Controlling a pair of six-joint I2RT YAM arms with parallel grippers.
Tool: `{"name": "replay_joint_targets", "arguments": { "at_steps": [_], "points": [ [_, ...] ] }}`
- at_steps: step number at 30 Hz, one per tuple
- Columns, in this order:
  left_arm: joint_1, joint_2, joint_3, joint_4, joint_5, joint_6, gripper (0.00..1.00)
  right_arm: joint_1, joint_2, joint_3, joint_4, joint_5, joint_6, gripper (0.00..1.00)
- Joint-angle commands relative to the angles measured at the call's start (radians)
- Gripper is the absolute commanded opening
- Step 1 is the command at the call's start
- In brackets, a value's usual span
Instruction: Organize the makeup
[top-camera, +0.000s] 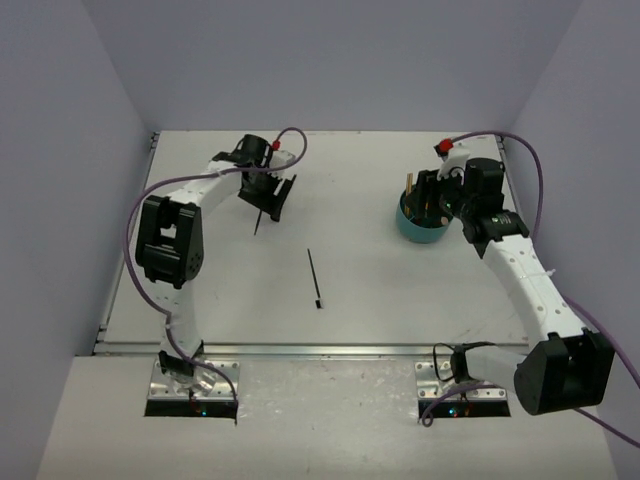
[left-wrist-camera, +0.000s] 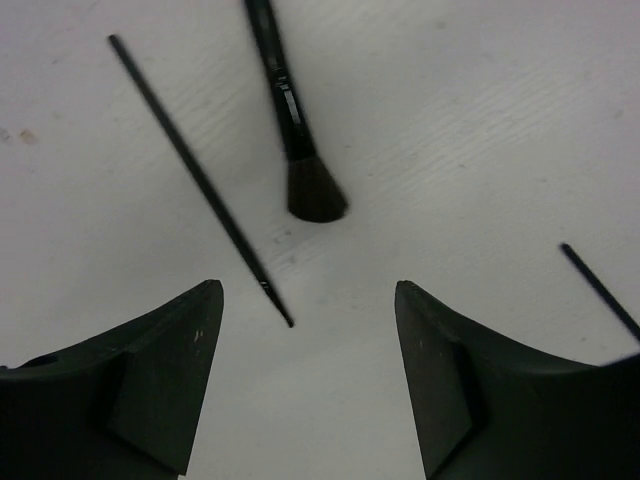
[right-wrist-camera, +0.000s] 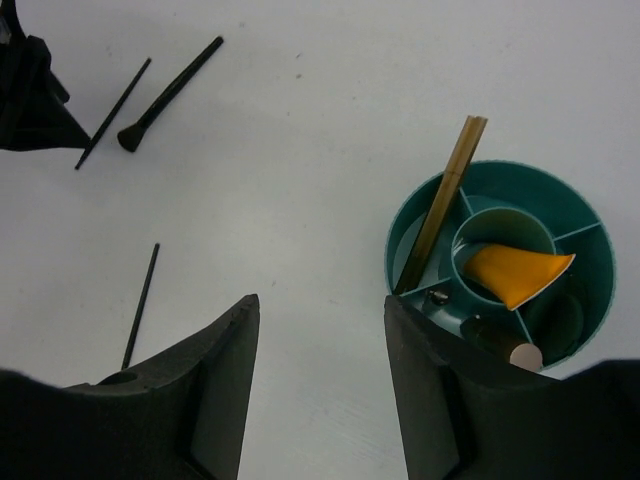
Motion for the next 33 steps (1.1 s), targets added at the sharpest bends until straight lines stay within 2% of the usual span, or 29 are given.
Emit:
{"name": "replay_joint_targets", "arguments": {
  "at_steps": [1, 7, 13, 17, 23, 24, 29, 33],
  "points": [
    [-0.099, -0.079, -0.013, 0.075, -0.039, 0.073, 0.68, 0.049, -0.008, 0.003, -0.045, 0.001, -0.049, 0.53],
    [-0.093, 0.13, 0.211, -0.015, -0.156, -0.003, 0.69, 0.074, -0.016, -0.017, -0.056, -0.01, -0.031, 0.53],
    [-0.095, 0.207, 0.253, -0.001, -0.122, -0.019, 0.69, 0.081, -0.033, -0.034, -0.049, -0.011, -0.031, 0.53],
    [-0.096, 0.239, 0.261, 0.002, -0.09, -0.042, 0.64, 0.093, -0.029, -0.032, -0.075, 0.008, -0.037, 0.53],
    [-0.096, 0.265, 0.234, 0.019, -0.114, -0.039, 0.5, 0.107, -0.027, -0.037, -0.08, 0.008, -0.04, 0.53],
    [-0.096, 0.274, 0.233, 0.016, -0.115, -0.044, 0.44, 0.11, -0.025, -0.035, -0.081, 0.008, -0.046, 0.53],
    [-0.098, 0.295, 0.219, 0.021, -0.111, -0.053, 0.28, 0.119, -0.02, -0.018, -0.086, -0.004, -0.062, 0.53],
    [-0.096, 0.307, 0.21, 0.022, -0.104, -0.043, 0.06, 0.121, -0.019, -0.012, -0.093, -0.006, -0.077, 0.53]
  ]
}}
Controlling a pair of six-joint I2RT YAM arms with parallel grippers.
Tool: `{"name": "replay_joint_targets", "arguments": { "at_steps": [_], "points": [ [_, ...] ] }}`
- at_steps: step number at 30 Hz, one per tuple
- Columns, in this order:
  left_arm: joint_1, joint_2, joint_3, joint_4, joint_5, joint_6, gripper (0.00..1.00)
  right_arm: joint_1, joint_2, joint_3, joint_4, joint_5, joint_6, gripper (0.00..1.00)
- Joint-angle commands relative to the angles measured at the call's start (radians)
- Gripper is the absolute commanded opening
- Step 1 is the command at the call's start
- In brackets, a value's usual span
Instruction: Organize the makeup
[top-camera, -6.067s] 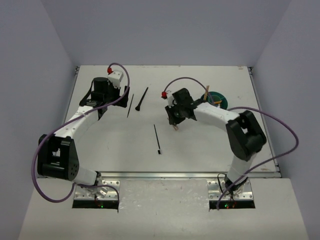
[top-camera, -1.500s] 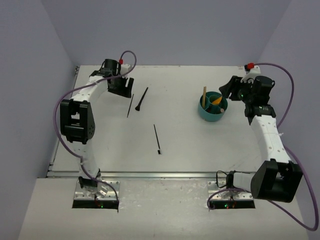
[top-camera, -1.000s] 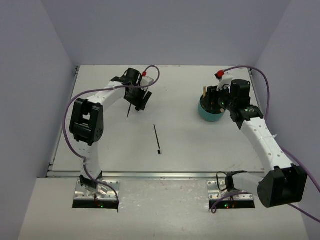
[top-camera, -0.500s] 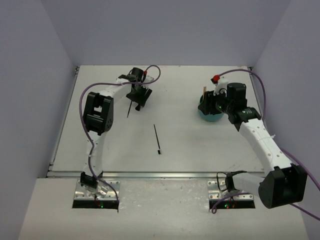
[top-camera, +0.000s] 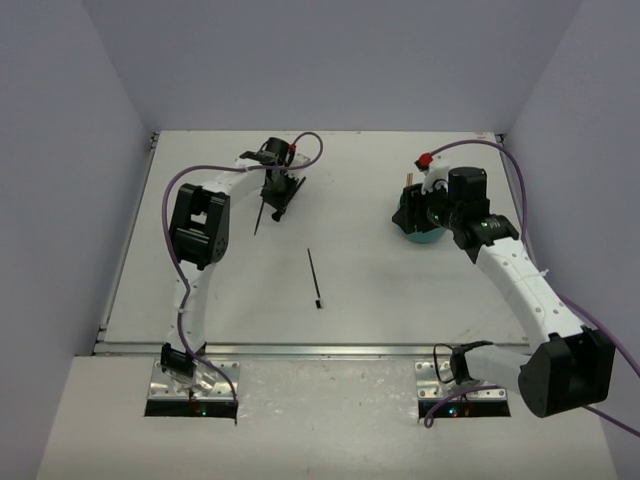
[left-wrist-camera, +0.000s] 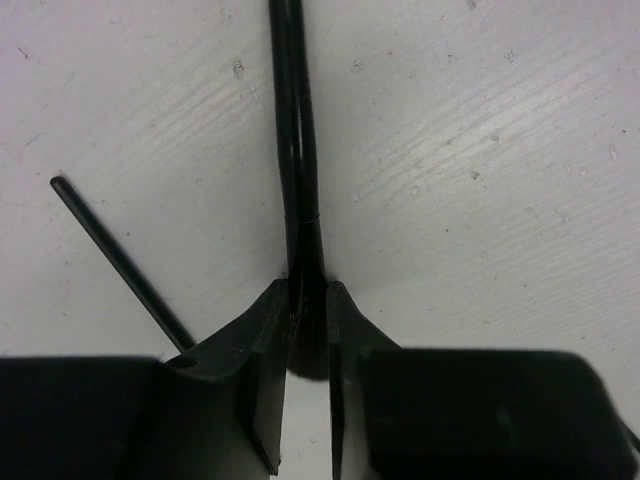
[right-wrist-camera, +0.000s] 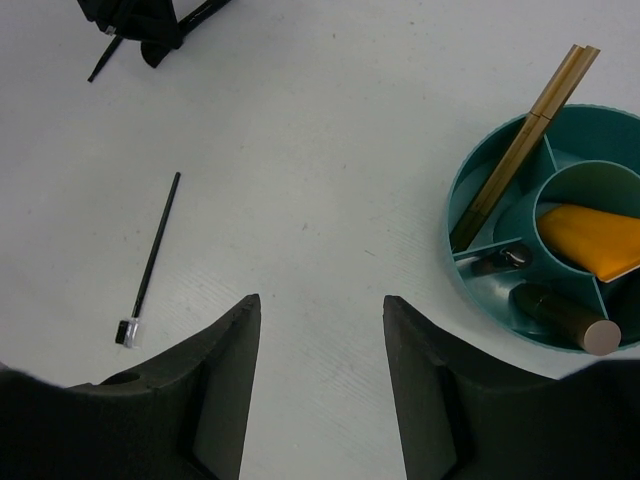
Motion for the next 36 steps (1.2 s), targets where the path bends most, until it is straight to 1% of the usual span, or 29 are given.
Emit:
{"name": "replay_joint_targets", "arguments": {
  "at_steps": [1, 3, 5, 8, 9, 11, 13, 14, 16, 17, 18, 20, 22, 23, 25, 27, 30, 32, 34, 36],
  "points": [
    [-0.004, 0.039, -0.013, 0.015, 0.0, 0.002, 0.01, 0.008, -0.013, 0.024, 0.001, -0.011, -0.035, 0.53],
    [-0.004, 0.03, -0.011, 0.009, 0.021, 0.002, 0.0, 0.008, -0.014, 0.028, -0.009, -0.032, -0.064, 0.53],
    [-0.004, 0.026, 0.016, -0.015, 0.054, -0.007, 0.0, 0.009, -0.021, 0.024, -0.008, -0.064, -0.128, 0.54],
    [-0.004, 0.025, 0.11, -0.085, 0.114, -0.019, 0.0, 0.009, -0.057, 0.01, 0.013, -0.109, -0.319, 0.56],
    [-0.004, 0.025, 0.19, -0.145, 0.157, -0.019, 0.0, 0.009, -0.09, -0.006, 0.046, -0.143, -0.369, 0.56],
    [-0.003, 0.014, 0.287, -0.218, 0.213, 0.005, 0.0, 0.013, -0.15, -0.056, 0.133, -0.199, -0.606, 0.56],
    [-0.004, -0.013, 0.349, -0.264, 0.279, 0.05, 0.0, 0.025, -0.205, -0.145, 0.236, -0.242, -0.781, 0.56],
    [-0.005, -0.051, 0.354, -0.277, 0.322, 0.064, 0.0, 0.036, -0.226, -0.185, 0.328, -0.255, -0.922, 0.58],
    [-0.011, -0.098, 0.319, -0.275, 0.374, 0.092, 0.0, 0.069, -0.247, -0.227, 0.438, -0.246, -1.042, 0.6],
    [-0.016, -0.144, 0.287, -0.271, 0.405, 0.113, 0.0, 0.096, -0.248, -0.237, 0.481, -0.229, -1.142, 0.61],
    [-0.022, -0.192, 0.266, -0.27, 0.422, 0.12, 0.0, 0.114, -0.234, -0.223, 0.485, -0.215, -1.216, 0.61],
    [-0.033, -0.232, 0.226, -0.27, 0.461, 0.133, 0.0, 0.154, -0.199, -0.202, 0.482, -0.165, -1.306, 0.62],
    [-0.046, -0.27, 0.189, -0.275, 0.523, 0.129, 0.0, 0.219, -0.137, -0.196, 0.53, -0.132, -1.426, 0.62],
    [-0.051, -0.276, 0.191, -0.278, 0.536, 0.124, 0.0, 0.24, -0.116, -0.193, 0.546, -0.123, -1.452, 0.61],
    [-0.063, -0.287, 0.195, -0.281, 0.553, 0.107, 0.0, 0.287, -0.058, -0.161, 0.548, -0.122, -1.491, 0.53],
    [-0.074, -0.308, 0.198, -0.274, 0.552, 0.104, 0.0, 0.315, -0.003, -0.12, 0.533, -0.13, -1.509, 0.5],
    [-0.087, -0.325, 0.195, -0.276, 0.56, 0.113, 0.0, 0.367, 0.049, -0.108, 0.58, -0.11, -1.57, 0.55],
    [-0.092, -0.326, 0.194, -0.283, 0.567, 0.114, 0.0, 0.396, 0.099, -0.103, 0.616, -0.092, -1.623, 0.57],
    [-0.1, -0.323, 0.19, -0.292, 0.568, 0.122, 0.0, 0.428, 0.133, -0.109, 0.677, -0.067, -1.662, 0.57],
    [-0.109, -0.329, 0.183, -0.29, 0.563, 0.13, 0.0, 0.444, 0.17, -0.098, 0.691, -0.052, -1.687, 0.57]
  ]
}}
